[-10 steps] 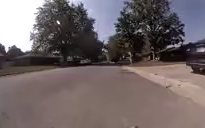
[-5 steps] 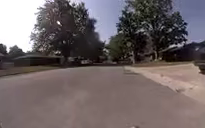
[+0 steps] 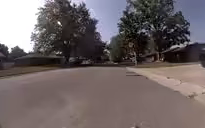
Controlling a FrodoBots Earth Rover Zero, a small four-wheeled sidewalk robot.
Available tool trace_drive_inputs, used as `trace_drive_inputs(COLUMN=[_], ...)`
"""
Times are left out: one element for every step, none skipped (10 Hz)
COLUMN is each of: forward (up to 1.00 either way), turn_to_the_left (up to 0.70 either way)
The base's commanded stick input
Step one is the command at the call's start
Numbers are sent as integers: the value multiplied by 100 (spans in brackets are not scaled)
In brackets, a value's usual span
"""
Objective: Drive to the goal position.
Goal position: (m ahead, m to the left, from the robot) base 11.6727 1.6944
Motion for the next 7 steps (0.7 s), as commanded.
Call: trace_drive_inputs(forward=[66,66,66,66,66,66,66], turn_to_the_left=[3,3,3,3,3,3,3])
